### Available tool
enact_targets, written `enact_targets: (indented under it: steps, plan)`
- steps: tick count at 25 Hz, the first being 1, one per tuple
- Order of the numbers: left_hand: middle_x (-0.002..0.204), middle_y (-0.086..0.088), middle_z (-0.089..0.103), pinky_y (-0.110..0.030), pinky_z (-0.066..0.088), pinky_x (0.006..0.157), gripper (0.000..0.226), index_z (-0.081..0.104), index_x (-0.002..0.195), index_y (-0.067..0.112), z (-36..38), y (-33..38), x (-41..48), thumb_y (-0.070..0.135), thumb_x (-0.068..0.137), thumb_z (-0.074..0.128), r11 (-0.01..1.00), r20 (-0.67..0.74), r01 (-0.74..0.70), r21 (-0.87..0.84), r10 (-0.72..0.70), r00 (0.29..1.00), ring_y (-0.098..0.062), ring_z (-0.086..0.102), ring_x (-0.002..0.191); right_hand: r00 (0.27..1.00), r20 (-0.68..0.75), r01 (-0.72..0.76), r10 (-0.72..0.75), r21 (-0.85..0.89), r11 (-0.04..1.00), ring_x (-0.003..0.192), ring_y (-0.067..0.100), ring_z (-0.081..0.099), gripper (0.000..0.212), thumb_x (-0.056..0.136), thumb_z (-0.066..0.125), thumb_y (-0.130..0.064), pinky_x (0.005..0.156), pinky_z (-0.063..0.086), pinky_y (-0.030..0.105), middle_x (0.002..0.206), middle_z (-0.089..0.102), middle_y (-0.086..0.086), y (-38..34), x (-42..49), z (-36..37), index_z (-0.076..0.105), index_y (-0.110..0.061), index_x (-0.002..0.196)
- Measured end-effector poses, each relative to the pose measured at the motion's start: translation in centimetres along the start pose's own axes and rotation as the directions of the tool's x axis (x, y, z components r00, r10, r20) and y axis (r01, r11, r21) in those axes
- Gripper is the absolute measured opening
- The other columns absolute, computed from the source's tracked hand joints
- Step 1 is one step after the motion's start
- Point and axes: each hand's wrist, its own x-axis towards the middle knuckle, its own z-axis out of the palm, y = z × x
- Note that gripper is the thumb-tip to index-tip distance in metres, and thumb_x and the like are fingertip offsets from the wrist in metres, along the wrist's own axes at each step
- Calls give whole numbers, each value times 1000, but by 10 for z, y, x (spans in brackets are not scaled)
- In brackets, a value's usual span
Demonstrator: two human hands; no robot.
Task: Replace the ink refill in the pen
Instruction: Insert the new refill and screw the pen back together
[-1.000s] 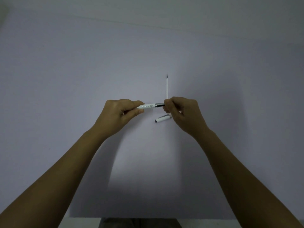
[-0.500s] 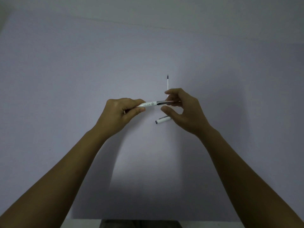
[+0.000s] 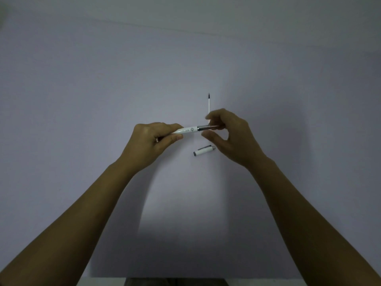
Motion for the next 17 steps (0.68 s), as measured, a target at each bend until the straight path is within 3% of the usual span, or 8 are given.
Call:
enact_targets:
  steps: [4,7,10,14,17]
  plan:
    - [62,-9,64,-13,34,56,22,70,105,15,0,0,3,23,86,61,1000,-5,-2,0,2,1000,-17,49,62,1000,-1,25,-25,-48,999,63,18,52,20,90,54,-22,60,38,15,69,58,7,0,3,-1,58,-5,80]
    - [62,-8,64,-11,34,56,21,70,104,15,0,0,5,23,86,61,1000,-6,-10,7,10,1000,-17,49,62,1000,15,27,-27,-21,999,67,10,51,12,88,58,-17,65,38,6,74,57,1,-1,6,-2,58,-6,84]
    - [62,-8,64,-12,34,56,21,70,105,15,3,0,6,21,86,62,1000,-5,-5,8,5,1000,-17,49,62,1000,12,8,-7,-70,997,61,18,48,20,92,50,-18,59,38,18,67,55,6,0,7,0,57,-4,78]
    - [63,-8,64,-15,35,56,20,70,105,15,3,-1,7,20,86,63,1000,-9,10,0,-10,1000,-16,49,62,1000,6,21,-21,-22,1000,68,8,48,8,88,58,-11,68,38,5,76,55,-1,1,7,-3,58,-3,85]
    - [62,-8,63,-14,35,56,21,69,105,15,4,-1,8,21,86,62,1000,1,-1,10,1,1000,-14,48,62,999,24,-35,37,-75,997,63,15,45,18,92,51,-16,61,36,19,70,51,0,3,9,0,57,-3,81]
